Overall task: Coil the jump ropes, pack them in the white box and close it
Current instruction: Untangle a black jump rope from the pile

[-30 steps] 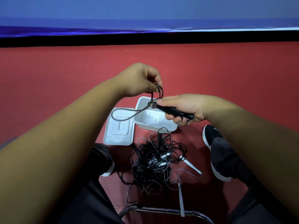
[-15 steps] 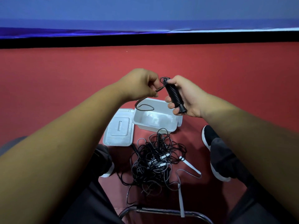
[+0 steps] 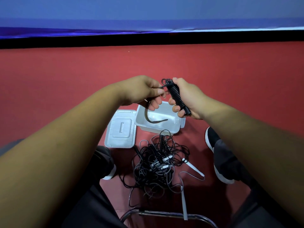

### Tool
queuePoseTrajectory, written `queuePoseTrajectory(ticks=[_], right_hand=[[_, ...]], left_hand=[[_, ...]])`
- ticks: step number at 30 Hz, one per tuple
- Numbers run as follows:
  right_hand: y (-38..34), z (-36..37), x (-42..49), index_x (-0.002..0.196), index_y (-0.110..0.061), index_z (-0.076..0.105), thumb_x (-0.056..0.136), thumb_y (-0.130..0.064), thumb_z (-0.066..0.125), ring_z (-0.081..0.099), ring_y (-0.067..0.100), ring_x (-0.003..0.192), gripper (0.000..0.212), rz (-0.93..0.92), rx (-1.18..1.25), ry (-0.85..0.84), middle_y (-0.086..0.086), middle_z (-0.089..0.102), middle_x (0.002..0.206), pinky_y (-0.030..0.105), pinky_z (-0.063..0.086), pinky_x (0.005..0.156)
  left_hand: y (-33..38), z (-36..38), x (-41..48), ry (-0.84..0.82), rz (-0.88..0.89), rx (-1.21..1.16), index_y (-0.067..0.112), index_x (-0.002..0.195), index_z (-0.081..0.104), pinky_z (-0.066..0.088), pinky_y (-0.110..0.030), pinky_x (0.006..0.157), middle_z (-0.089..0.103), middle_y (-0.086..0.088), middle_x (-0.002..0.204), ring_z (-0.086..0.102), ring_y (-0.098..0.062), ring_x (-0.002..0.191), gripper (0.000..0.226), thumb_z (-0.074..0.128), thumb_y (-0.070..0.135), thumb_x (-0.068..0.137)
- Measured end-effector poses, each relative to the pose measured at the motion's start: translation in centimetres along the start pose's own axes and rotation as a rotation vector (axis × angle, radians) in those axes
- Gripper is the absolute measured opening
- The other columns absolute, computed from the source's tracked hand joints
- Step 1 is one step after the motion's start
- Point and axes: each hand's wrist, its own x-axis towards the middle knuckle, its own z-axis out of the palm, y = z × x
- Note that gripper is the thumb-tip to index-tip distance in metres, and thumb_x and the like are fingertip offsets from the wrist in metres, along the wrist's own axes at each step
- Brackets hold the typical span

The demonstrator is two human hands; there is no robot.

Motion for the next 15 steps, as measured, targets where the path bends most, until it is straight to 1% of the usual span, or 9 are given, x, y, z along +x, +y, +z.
queuePoseTrajectory(ticks=[2, 4, 5, 7, 9, 11, 13, 14, 15], right_hand=[[-0.1, -0.1, -0.1, 0.114, -0.014, 0.069, 0.103, -0.065, 0.042, 0.043, 0.018, 0.046, 0.059, 0.007, 0.004, -0.012, 0.006, 0.055, 0.073, 0.022, 0.027, 0.049], [-0.4, -0.4, -0.2, 0.112, -0.016, 0.067, 0.103, -0.065, 0.042, 0.041, 0.017, 0.046, 0.056, 0.021, 0.033, -0.036, 0.004, 0.054, 0.069, 0.021, 0.026, 0.047], [-0.5, -0.5, -0.3, 0.110, -0.016, 0.065, 0.103, -0.065, 0.042, 0.039, 0.017, 0.047, 0.055, 0.030, 0.043, -0.052, 0.003, 0.053, 0.068, 0.020, 0.026, 0.047], [-0.8, -0.6, -0.5, 0.106, -0.016, 0.062, 0.103, -0.065, 0.042, 0.037, 0.016, 0.048, 0.054, 0.044, 0.045, -0.081, 0.002, 0.052, 0.066, 0.020, 0.024, 0.047], [-0.8, -0.6, -0.7, 0.103, -0.015, 0.059, 0.103, -0.065, 0.042, 0.036, 0.016, 0.048, 0.053, 0.058, 0.044, -0.113, 0.001, 0.051, 0.066, 0.020, 0.022, 0.046], [-0.8, -0.4, -0.9, 0.102, -0.014, 0.058, 0.103, -0.065, 0.042, 0.035, 0.015, 0.048, 0.053, 0.080, 0.051, -0.152, 0.001, 0.049, 0.066, 0.019, 0.022, 0.045], [-0.7, -0.3, -1.1, 0.103, -0.014, 0.059, 0.102, -0.065, 0.042, 0.033, 0.014, 0.048, 0.055, 0.116, 0.076, -0.208, 0.001, 0.047, 0.066, 0.018, 0.022, 0.043], [-0.7, -0.3, -1.1, 0.105, -0.013, 0.059, 0.102, -0.066, 0.042, 0.033, 0.014, 0.047, 0.056, 0.139, 0.090, -0.245, 0.000, 0.046, 0.067, 0.018, 0.022, 0.043], [-0.7, -0.3, -1.1, 0.107, -0.012, 0.060, 0.101, -0.066, 0.042, 0.031, 0.013, 0.047, 0.058, 0.160, 0.103, -0.288, -0.001, 0.045, 0.067, 0.018, 0.020, 0.043]], left_hand=[[-0.3, -0.7, 0.1, -0.023, 0.010, -0.060, 0.004, 0.119, 0.068, 0.057, -0.031, 0.073, 0.063, -0.003, 0.084, 0.058, -0.013, 0.068, 0.028, 0.049, 0.023, 0.111], [-0.8, -1.2, 0.3, -0.021, 0.029, -0.135, 0.006, 0.121, 0.072, 0.046, -0.028, 0.069, 0.056, 0.001, 0.082, 0.046, -0.012, 0.067, 0.030, 0.048, 0.023, 0.111], [-0.9, -1.4, 0.4, -0.014, 0.027, -0.181, 0.006, 0.122, 0.073, 0.043, -0.027, 0.068, 0.055, 0.001, 0.082, 0.044, -0.012, 0.067, 0.031, 0.048, 0.020, 0.111], [-1.0, -1.7, 0.5, -0.002, -0.001, -0.209, 0.004, 0.124, 0.073, 0.044, -0.026, 0.064, 0.060, -0.001, 0.084, 0.047, -0.012, 0.068, 0.029, 0.048, 0.013, 0.110], [-1.0, -1.9, 0.3, 0.015, -0.025, -0.100, 0.005, 0.121, 0.074, 0.050, -0.027, 0.064, 0.070, -0.004, 0.088, 0.056, -0.012, 0.068, 0.025, 0.054, 0.008, 0.107], [-1.2, -1.9, 0.4, 0.037, -0.029, 0.048, 0.006, 0.113, 0.077, 0.054, -0.038, 0.072, 0.076, -0.009, 0.089, 0.063, -0.015, 0.070, 0.018, 0.062, 0.006, 0.102], [-1.4, -1.9, 0.4, 0.089, -0.035, 0.167, 0.010, 0.106, 0.079, 0.059, -0.050, 0.086, 0.078, -0.011, 0.088, 0.069, -0.017, 0.075, 0.012, 0.071, 0.009, 0.098], [-1.5, -2.0, 0.4, 0.118, -0.032, 0.216, 0.011, 0.102, 0.080, 0.061, -0.049, 0.089, 0.079, -0.011, 0.088, 0.071, -0.016, 0.075, 0.009, 0.074, 0.012, 0.096], [-1.5, -2.0, 0.3, 0.137, -0.027, 0.254, 0.013, 0.098, 0.080, 0.063, -0.047, 0.086, 0.079, -0.010, 0.086, 0.072, -0.014, 0.074, 0.006, 0.075, 0.015, 0.096]])
